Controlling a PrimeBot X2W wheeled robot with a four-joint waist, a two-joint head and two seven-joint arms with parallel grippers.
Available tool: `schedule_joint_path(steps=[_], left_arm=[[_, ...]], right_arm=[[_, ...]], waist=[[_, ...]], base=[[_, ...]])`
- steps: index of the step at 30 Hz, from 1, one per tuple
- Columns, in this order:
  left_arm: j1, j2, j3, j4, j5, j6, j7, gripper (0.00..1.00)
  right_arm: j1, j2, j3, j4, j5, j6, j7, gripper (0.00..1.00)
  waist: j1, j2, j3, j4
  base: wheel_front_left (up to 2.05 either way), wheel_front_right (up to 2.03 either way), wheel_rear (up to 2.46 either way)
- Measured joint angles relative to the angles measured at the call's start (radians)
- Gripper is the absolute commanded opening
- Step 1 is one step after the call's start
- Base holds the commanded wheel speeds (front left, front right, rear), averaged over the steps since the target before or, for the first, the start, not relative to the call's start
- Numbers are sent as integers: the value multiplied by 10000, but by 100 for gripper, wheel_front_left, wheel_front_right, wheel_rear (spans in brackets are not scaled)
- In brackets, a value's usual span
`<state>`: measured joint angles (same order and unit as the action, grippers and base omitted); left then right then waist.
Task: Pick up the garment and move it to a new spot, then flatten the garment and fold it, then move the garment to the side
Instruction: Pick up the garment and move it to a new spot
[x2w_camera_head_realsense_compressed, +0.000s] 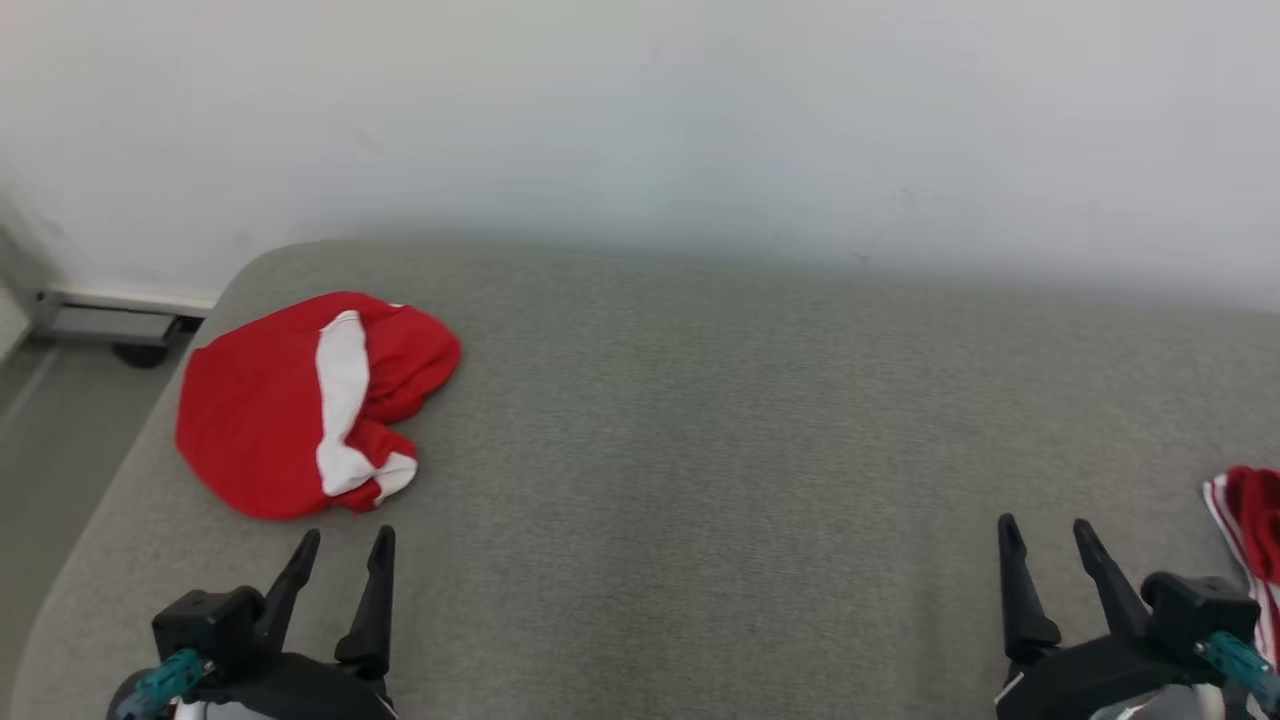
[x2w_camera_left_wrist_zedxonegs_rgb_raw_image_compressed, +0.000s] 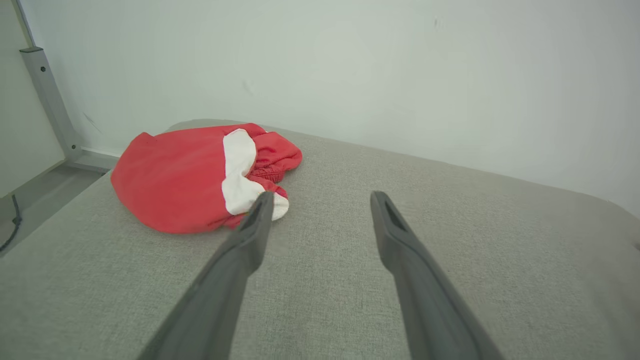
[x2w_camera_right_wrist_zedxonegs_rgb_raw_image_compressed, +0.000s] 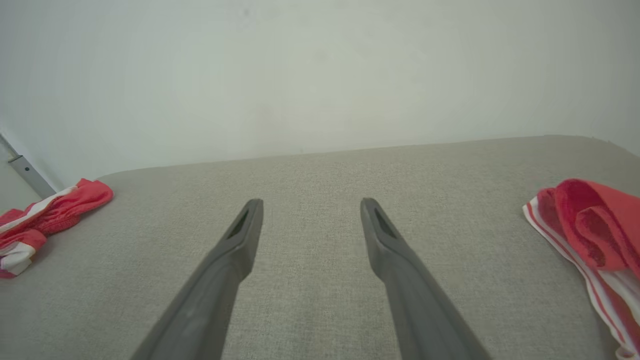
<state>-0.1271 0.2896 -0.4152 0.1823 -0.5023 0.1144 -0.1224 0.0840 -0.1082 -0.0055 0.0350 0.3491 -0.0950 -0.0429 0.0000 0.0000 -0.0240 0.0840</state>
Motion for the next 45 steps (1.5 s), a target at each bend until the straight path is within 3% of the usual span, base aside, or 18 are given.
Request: schedule_joint_path(steps=[9, 26, 39, 45], left_arm=[[440, 198, 355, -194, 19, 44, -15, 100], [349, 217, 203, -263, 107, 13, 261, 100], [287, 90, 113, -136, -67, -54, 625, 100], [-1732, -309, -224, 631, -376, -546, 1960, 100]], right_arm=[[-569, 121, 539, 314, 0, 249, 165, 100], [-505, 207, 594, 403, -2, 244, 71, 100], [-450, 217, 625, 240, -36, 232, 29, 100], [-326, 44, 823, -245, -272, 192, 178, 100]], waist=[[0, 0, 26, 1227], [0, 0, 55, 3526], [0, 0, 196, 3590], [0, 0, 563, 3681]], base=[[0, 0, 0], [0, 0, 0], [0, 0, 0], [0, 0, 0]])
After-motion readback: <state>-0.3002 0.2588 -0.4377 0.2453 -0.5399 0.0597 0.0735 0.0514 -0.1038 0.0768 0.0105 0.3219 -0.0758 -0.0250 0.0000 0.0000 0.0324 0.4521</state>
